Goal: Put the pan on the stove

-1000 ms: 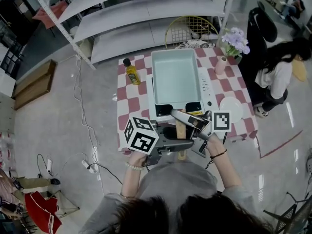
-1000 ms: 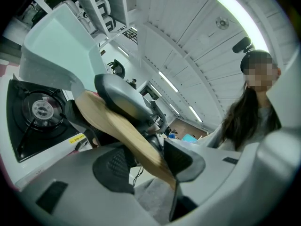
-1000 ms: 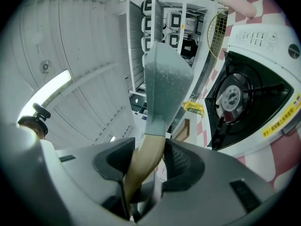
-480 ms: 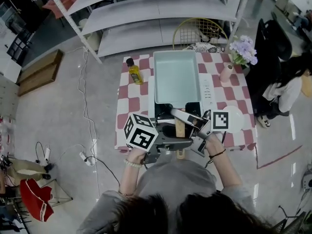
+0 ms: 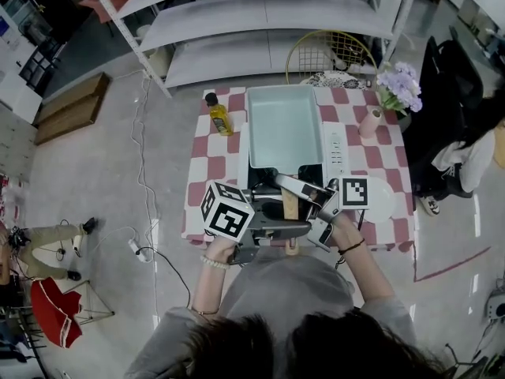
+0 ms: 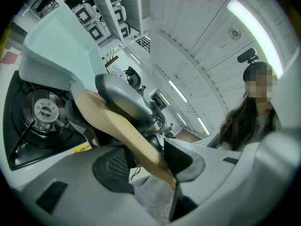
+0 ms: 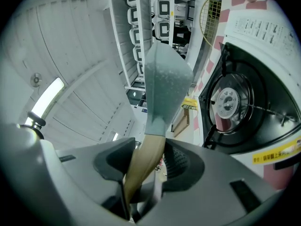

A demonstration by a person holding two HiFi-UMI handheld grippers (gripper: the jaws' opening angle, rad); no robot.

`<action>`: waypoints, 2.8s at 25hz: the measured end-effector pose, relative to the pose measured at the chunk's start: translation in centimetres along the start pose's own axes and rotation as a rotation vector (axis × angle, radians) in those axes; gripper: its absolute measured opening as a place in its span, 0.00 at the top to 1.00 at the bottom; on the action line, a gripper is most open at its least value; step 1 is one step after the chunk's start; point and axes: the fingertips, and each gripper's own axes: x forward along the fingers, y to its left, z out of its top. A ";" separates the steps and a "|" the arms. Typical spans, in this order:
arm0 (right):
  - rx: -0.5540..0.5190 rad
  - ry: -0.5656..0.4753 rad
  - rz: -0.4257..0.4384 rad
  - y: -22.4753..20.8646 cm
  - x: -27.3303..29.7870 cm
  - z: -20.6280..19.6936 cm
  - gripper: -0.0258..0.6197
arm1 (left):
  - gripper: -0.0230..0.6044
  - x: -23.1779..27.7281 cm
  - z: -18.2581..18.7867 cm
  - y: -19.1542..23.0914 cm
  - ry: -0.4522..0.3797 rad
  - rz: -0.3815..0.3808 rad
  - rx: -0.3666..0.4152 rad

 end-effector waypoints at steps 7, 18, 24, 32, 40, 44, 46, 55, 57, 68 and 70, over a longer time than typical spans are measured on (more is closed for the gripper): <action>0.044 -0.004 -0.013 -1.3 -0.4 0.0 0.66 | 0.65 0.3 -0.3 0.7 -0.007 -0.011 -0.049; 0.141 -0.048 -0.053 -3.5 -0.3 0.0 0.66 | 0.65 -0.2 -0.5 1.9 -0.006 -0.046 -0.140; 0.158 -0.056 -0.068 -4.4 -0.4 0.1 0.66 | 0.65 -0.2 -0.7 2.5 -0.005 -0.062 -0.166; 0.181 -0.064 -0.088 -5.4 -0.7 -0.3 0.66 | 0.65 0.0 -1.3 3.0 0.002 -0.076 -0.193; 0.190 -0.069 -0.101 -6.0 -0.8 -0.6 0.66 | 0.65 0.0 -1.9 3.3 0.015 -0.085 -0.211; 0.196 -0.071 -0.105 -6.2 -0.8 -0.9 0.66 | 0.65 -0.1 -2.2 3.4 0.023 -0.087 -0.218; 0.197 -0.072 -0.109 -6.4 -0.9 -1.0 0.66 | 0.65 -0.1 -2.4 3.4 0.026 -0.089 -0.222; 0.211 -0.077 -0.111 -6.7 -0.9 -1.4 0.66 | 0.65 -0.2 -2.7 3.5 0.036 -0.091 -0.233; 0.215 -0.079 -0.115 -6.7 -1.0 -1.5 0.66 | 0.65 -0.2 -2.8 3.4 0.037 -0.092 -0.236; 0.214 -0.081 -0.124 -7.3 -1.1 -1.6 0.66 | 0.65 0.0 -3.3 3.8 0.055 -0.092 -0.241; 0.212 -0.080 -0.123 -7.4 -1.1 -1.6 0.66 | 0.65 0.0 -3.5 4.0 0.057 -0.091 -0.242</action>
